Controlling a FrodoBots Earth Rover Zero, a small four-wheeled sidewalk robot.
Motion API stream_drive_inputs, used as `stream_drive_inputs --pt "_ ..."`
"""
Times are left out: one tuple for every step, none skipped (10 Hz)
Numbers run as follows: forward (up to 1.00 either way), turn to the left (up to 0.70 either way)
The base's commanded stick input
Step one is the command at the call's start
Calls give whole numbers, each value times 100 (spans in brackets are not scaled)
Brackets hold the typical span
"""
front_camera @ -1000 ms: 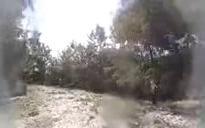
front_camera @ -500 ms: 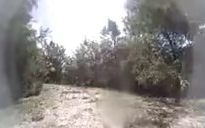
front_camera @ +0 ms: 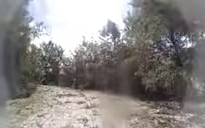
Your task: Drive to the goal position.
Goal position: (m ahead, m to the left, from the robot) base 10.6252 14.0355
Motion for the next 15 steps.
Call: stream_drive_inputs --pt "70 0" --pt "70 0" --pt "70 0" --pt "70 0" --pt "70 0" --pt "70 0" --pt "70 0" --pt "70 0" --pt "70 0" --pt "70 0" --pt "70 0" --pt "70 0" --pt "70 0" --pt "70 0" --pt "70 0"
